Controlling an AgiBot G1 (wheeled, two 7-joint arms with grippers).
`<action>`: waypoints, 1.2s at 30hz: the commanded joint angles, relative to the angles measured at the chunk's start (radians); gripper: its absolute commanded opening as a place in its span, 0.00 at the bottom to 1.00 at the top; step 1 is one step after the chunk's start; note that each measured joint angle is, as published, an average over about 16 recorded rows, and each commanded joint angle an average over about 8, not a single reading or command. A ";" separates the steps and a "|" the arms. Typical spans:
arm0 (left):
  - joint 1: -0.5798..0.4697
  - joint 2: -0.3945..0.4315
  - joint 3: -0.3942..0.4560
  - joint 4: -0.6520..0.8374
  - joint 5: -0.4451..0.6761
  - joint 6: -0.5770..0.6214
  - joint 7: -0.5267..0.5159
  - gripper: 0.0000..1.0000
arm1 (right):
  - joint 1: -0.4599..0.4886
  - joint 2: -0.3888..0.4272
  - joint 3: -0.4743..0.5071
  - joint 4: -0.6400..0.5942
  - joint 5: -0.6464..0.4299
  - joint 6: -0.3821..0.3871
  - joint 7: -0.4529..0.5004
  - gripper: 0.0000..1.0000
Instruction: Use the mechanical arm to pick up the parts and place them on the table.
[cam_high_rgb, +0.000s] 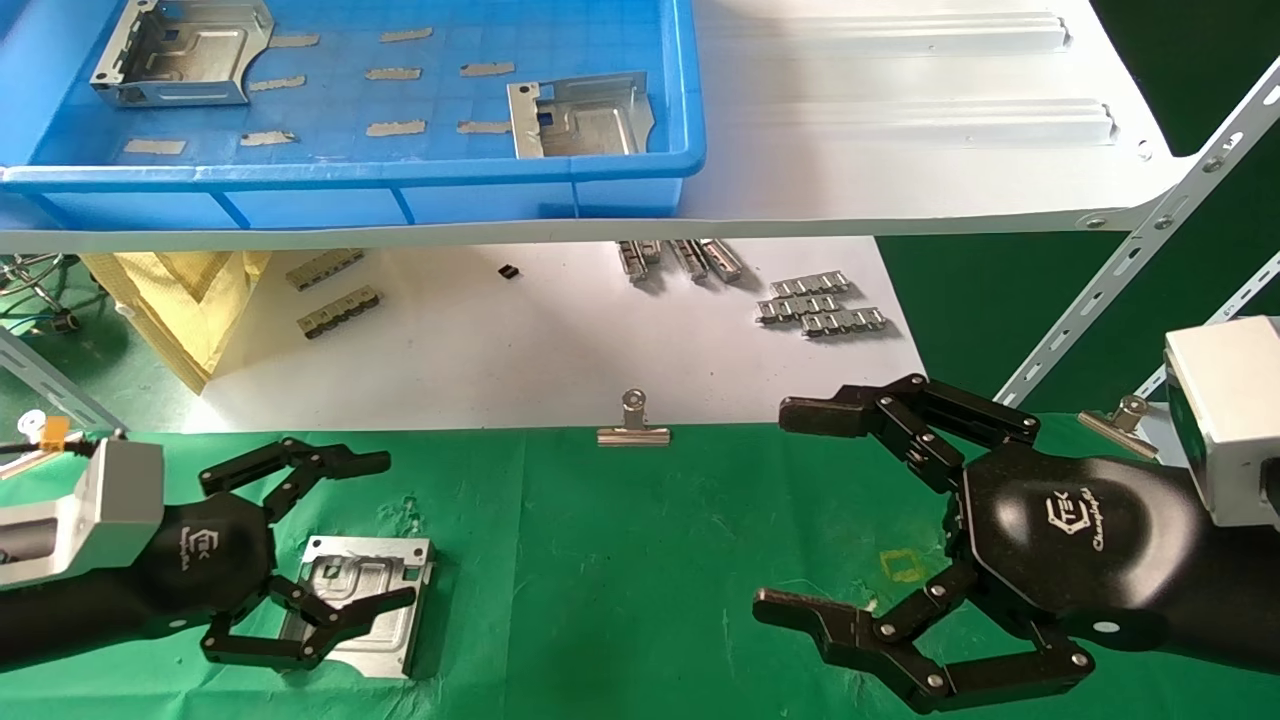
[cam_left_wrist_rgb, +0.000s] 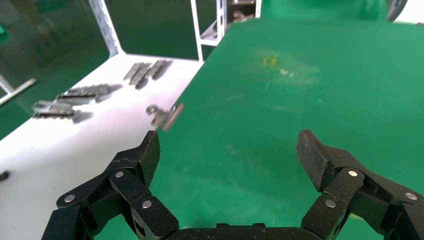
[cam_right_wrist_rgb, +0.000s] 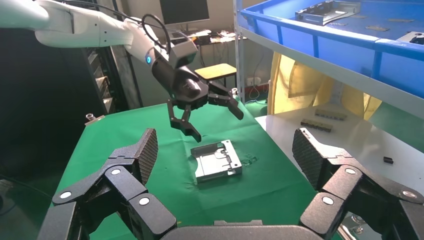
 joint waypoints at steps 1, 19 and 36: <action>0.005 0.002 -0.020 -0.017 0.004 0.005 -0.023 1.00 | 0.000 0.000 0.000 0.000 0.000 0.000 0.000 1.00; 0.053 0.021 -0.196 -0.170 0.037 0.050 -0.225 1.00 | 0.000 0.000 0.000 0.000 0.000 0.000 0.000 1.00; 0.099 0.039 -0.362 -0.314 0.069 0.092 -0.415 1.00 | 0.000 0.000 0.000 0.000 0.000 0.000 0.000 1.00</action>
